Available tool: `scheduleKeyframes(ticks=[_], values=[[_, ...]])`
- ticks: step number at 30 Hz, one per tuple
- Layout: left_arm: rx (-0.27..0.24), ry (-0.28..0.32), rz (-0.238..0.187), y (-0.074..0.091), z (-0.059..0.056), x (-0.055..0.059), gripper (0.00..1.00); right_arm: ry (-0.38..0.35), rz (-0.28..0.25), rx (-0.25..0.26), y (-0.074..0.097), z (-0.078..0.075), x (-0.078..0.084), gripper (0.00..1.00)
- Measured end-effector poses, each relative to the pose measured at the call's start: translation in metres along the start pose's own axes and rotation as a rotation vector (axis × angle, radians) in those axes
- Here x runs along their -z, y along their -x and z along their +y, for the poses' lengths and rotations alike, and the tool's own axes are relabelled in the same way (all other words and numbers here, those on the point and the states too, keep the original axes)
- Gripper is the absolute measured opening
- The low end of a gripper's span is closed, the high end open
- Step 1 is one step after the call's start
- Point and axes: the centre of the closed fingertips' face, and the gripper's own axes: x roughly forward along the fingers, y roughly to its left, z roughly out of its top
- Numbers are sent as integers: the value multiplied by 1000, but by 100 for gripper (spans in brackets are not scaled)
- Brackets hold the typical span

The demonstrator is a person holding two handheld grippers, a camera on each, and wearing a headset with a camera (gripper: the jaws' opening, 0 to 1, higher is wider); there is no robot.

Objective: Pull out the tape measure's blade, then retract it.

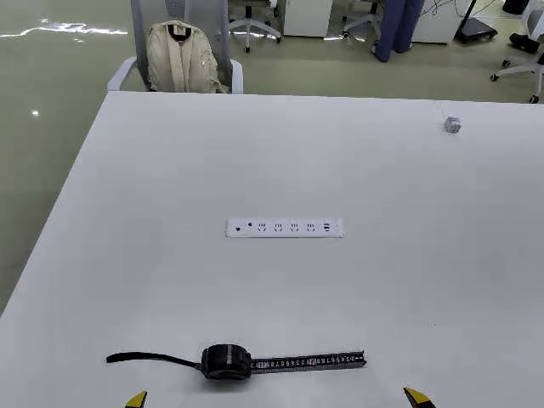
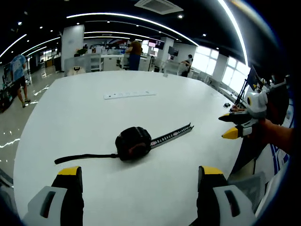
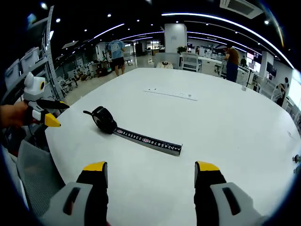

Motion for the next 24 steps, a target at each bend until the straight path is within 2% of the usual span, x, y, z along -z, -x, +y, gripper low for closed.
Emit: scheduleKeyframes(ticks=[12, 24], values=[[-19, 8, 21, 13, -7, 7, 100, -6, 1, 9, 14, 1, 3, 78], [-86, 32, 31, 16, -6, 4, 99, 4, 7, 10, 17, -2, 3, 78]])
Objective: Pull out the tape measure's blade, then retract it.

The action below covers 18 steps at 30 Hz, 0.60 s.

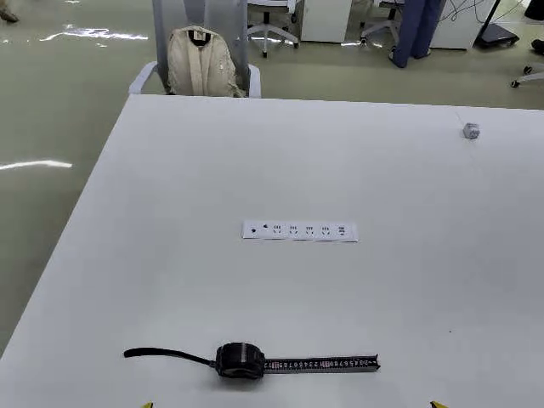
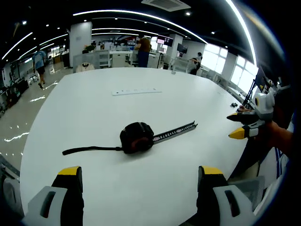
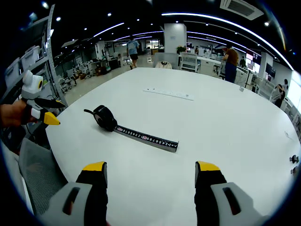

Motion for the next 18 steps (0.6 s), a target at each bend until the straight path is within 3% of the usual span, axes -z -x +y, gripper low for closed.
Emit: scheduleKeyframes(ticks=[5, 18], values=[[-27, 17, -7, -1, 0, -5, 97, 10, 9, -7, -2, 0, 3, 78], [-50, 38, 0, -13, -14, -8, 93, 43, 21, -31, -7, -1, 11, 76]])
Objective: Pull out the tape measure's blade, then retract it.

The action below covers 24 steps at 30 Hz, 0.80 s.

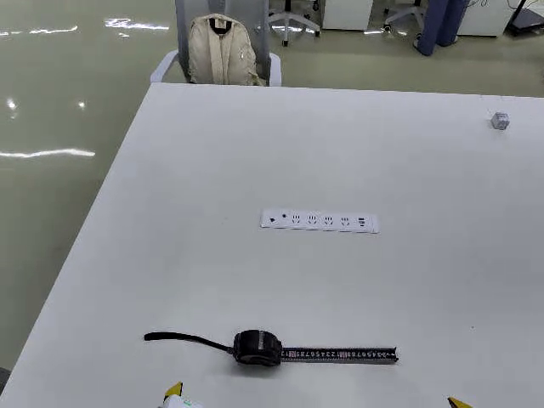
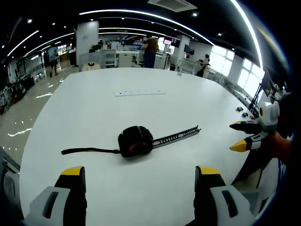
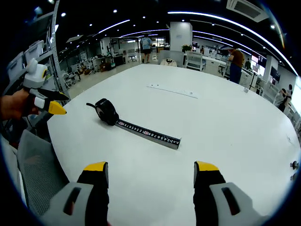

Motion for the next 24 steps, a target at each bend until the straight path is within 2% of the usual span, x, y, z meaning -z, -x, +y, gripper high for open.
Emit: scheduleKeyframes(ticks=[6, 9, 24], values=[[-15, 15, -1, -6, -5, -2, 92, 33, 6, -16, -6, -4, -1, 74], [-5, 16, 5, -10, -7, -2, 91, 48, 13, -24, -9, -7, 0, 74], [-28, 41, 25, -32, -4, -4, 89, 142, 70, -98, -38, -13, 2, 70]])
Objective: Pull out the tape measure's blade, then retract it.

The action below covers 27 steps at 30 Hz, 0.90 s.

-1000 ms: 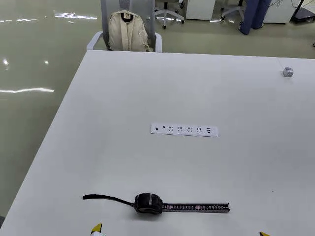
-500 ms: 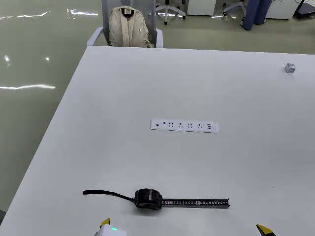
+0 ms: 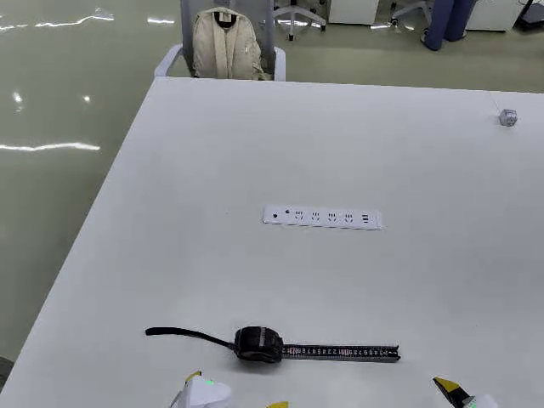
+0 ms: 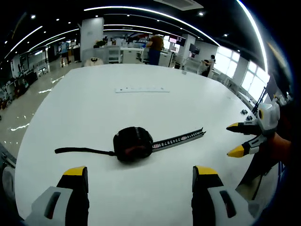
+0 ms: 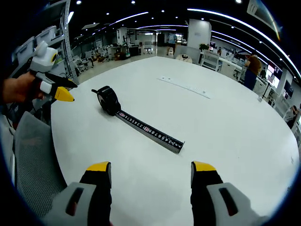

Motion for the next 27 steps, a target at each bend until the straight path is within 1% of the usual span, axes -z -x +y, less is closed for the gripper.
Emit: scheduleKeyframes(ticks=[7, 12, 18, 27], values=[[-25, -10, -8, -9, 4, -4, 88, 40, 30, -29, -12, -8, -1, 70], [-29, -6, -2, -17, 5, -3, 87, 67, 50, -48, -18, -12, 0, 68], [-32, -4, 6, -25, 5, -2, 86, 108, 80, -73, -26, -20, 5, 66], [-39, 0, 11, -37, 4, -7, 85, 166, 124, -113, -39, -26, 10, 65]])
